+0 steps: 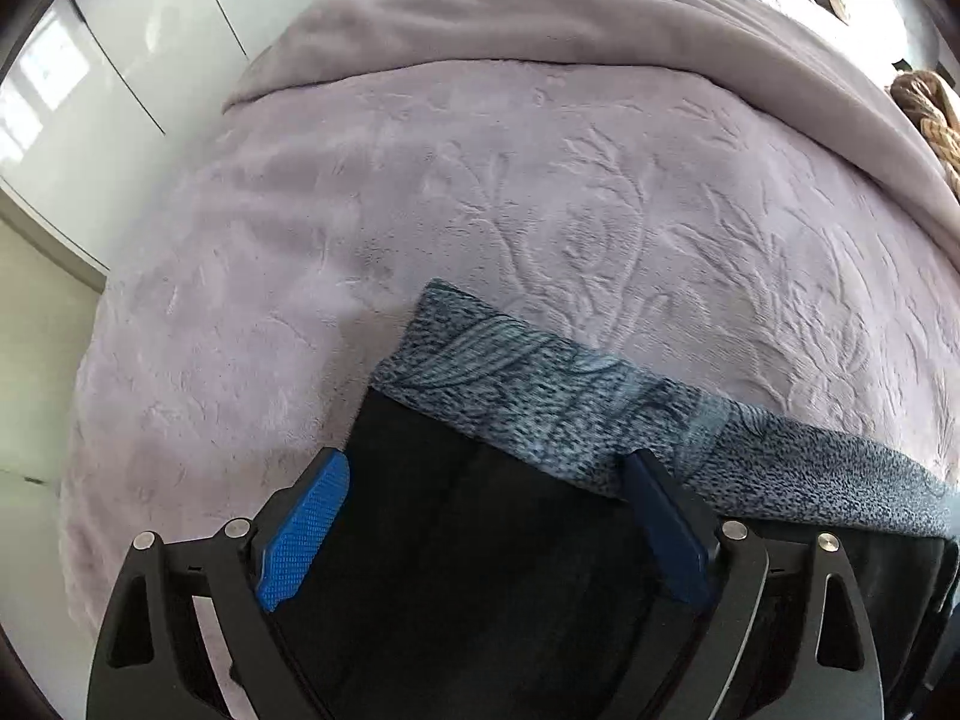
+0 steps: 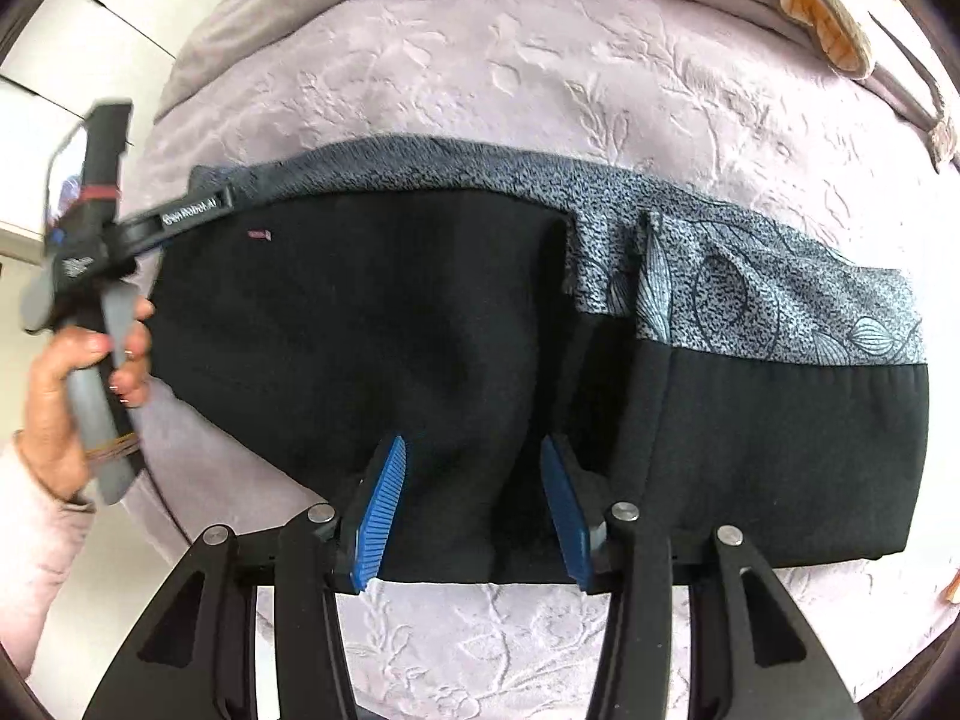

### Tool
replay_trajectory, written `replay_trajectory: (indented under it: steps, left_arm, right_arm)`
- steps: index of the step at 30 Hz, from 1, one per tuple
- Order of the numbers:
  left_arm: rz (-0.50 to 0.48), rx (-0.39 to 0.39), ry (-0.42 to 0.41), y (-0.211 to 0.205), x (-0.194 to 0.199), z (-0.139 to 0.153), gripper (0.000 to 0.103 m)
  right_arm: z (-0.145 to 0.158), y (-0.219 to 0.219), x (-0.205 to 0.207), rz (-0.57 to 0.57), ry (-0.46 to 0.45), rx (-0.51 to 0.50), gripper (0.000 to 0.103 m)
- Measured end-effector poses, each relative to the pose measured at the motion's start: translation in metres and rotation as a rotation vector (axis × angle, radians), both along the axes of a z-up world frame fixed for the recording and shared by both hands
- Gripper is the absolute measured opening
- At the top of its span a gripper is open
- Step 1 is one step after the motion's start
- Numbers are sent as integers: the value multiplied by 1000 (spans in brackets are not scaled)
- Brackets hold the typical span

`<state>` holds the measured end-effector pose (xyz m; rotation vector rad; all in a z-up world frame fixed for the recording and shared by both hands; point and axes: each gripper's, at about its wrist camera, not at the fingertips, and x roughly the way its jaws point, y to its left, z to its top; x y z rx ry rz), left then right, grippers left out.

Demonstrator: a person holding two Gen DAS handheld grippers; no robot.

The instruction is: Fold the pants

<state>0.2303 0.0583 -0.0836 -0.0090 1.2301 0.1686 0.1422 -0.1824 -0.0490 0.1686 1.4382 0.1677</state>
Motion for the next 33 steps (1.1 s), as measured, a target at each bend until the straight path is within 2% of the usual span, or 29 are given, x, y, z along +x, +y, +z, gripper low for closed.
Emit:
replay_trajectory:
  steps: [3, 4, 7, 10, 16, 21, 23, 28, 31, 33]
  left_arm:
    - [12, 113, -25, 2, 2, 7, 94]
    - [24, 114, -29, 8, 2, 8, 94]
    - [50, 41, -13, 26, -3, 9, 94]
    - [36, 46, -38, 30, -16, 24, 94]
    - [-37, -110, -62, 28, -54, 47, 94]
    - [39, -288, 10, 36, -100, 43, 94]
    - [63, -318, 39, 36, -118, 38, 94]
    - [117, -398, 75, 47, -141, 25, 94]
    - [163, -504, 51, 62, -147, 19, 94]
    - [167, -602, 41, 69, -146, 14, 94]
  right_arm:
    - [1, 4, 1, 4, -6, 0, 51]
    - [1, 6, 1, 6, -5, -1, 51]
    - [1, 9, 0, 3, -9, 4, 51]
    - [5, 7, 0, 8, -39, 23, 51]
    - [-5, 19, 17, 16, -37, 95, 51]
    - [-51, 24, 11, -6, 123, 147, 51]
    - [-57, 24, 3, -11, 118, 159, 51]
    - [-58, 37, 2, 51, 101, 113, 52]
    - [-61, 37, 3, 39, 105, 125, 54]
    - [-61, 38, 4, 36, 106, 125, 54]
